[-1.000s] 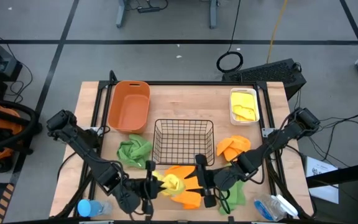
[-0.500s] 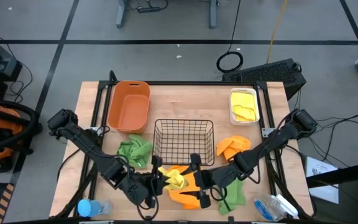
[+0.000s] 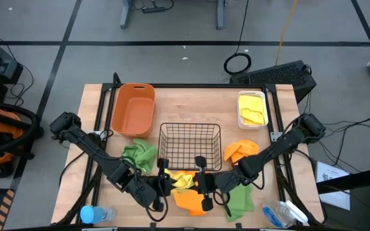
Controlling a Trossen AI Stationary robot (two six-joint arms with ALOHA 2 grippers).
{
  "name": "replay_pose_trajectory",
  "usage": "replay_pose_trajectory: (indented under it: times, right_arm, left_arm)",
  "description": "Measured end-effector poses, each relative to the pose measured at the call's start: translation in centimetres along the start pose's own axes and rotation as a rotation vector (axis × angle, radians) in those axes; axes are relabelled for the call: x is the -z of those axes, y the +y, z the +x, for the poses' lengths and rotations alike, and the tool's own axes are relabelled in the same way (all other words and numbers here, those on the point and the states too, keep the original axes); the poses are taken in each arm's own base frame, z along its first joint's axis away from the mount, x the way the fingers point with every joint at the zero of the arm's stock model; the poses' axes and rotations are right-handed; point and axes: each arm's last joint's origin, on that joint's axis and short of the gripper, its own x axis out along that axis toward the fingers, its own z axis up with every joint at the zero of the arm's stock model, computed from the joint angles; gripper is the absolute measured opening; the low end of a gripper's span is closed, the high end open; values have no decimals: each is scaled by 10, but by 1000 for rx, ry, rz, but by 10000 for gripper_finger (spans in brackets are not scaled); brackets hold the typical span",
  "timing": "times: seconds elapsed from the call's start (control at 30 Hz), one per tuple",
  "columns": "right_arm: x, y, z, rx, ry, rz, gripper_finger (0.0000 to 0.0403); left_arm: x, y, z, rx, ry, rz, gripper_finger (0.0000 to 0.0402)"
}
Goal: Sort microfiber towel by color & place in baskets
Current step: Put the yellow microfiber towel into the white bin
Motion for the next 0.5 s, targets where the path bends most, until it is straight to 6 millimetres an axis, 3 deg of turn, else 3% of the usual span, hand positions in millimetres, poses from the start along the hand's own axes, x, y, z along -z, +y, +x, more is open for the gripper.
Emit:
replay_pose_trajectory:
  times: [0.13, 0.4, 0.5]
  right_arm:
    - [1, 3, -4, 30, 18, -15, 8]
    - [-4, 10, -26, 126, 41, -20, 5]
    - [-8, 15, -35, 128, 35, -26, 5]
  left_arm:
    - [0, -3, -2, 25, 3, -69, 79]
    - [11, -15, -12, 4, 70, -165, 228]
    - [17, -20, -13, -14, 75, -160, 263]
